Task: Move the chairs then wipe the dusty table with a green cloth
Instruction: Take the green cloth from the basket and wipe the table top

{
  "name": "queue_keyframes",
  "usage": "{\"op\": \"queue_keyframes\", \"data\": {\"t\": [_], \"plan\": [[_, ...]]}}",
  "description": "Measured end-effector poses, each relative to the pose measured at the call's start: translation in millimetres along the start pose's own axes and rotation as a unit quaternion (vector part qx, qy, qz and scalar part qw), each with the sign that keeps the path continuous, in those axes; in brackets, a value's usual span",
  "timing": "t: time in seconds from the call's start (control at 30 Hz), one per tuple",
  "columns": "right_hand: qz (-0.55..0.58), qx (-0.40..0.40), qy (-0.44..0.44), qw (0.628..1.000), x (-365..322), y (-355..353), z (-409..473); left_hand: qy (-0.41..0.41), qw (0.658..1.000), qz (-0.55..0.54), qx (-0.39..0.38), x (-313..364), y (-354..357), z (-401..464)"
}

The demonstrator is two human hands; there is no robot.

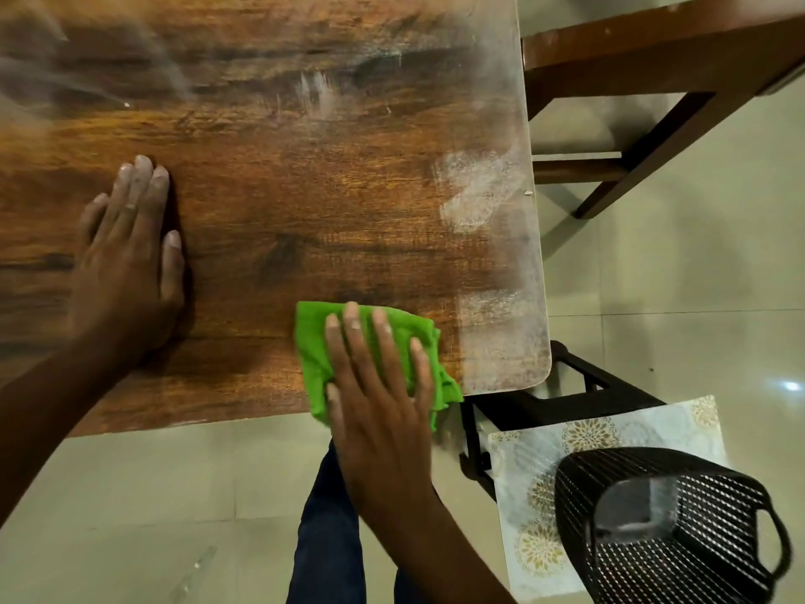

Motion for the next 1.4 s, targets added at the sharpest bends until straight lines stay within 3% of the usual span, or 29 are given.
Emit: {"op": "queue_keyframes", "data": {"t": [0.17, 0.37, 0.47, 0.63, 0.8, 0.97, 1.17, 1.4], "plan": [[-0.017, -0.026, -0.115, 0.993, -15, -7, 44, 0.006, 1.000, 0.009, 0.008, 2, -1, -1], [-0.018, 0.036, -0.036, 0.999, 59, -49, 126, 0.000, 1.000, 0.001, -0.007, -1, -2, 0], [-0.020, 0.072, -0.028, 0.997, 60, -78, 201, 0.009, 1.000, 0.003, -0.002, 0, -3, -1], [-0.038, 0.045, -0.004, 0.998, 43, -95, 272, 0.006, 1.000, 0.000, -0.001, 0, -3, -1], [-0.061, 0.029, -0.095, 0.993, 16, -68, 214, 0.002, 1.000, 0.004, -0.003, 0, -3, 0], [-0.013, 0.033, -0.011, 0.999, 73, -56, 115, 0.015, 1.000, 0.003, -0.001, -1, 0, -1], [-0.001, -0.016, 0.032, 0.999, 100, -29, -17, 0.013, 1.000, -0.006, 0.001, -9, 7, 1], [0.009, 0.045, 0.042, 0.998, 111, -52, 76, 0.030, 0.999, -0.021, 0.010, -9, 10, 0]]}}
Point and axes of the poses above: each hand's wrist, its own z-axis towards the middle knuckle, its own y-axis out of the palm, x = y × z, the point moved 4 cm from there along z, towards the middle knuckle, and after that the axes turned 13 degrees about -x, right-handed, at the moved point
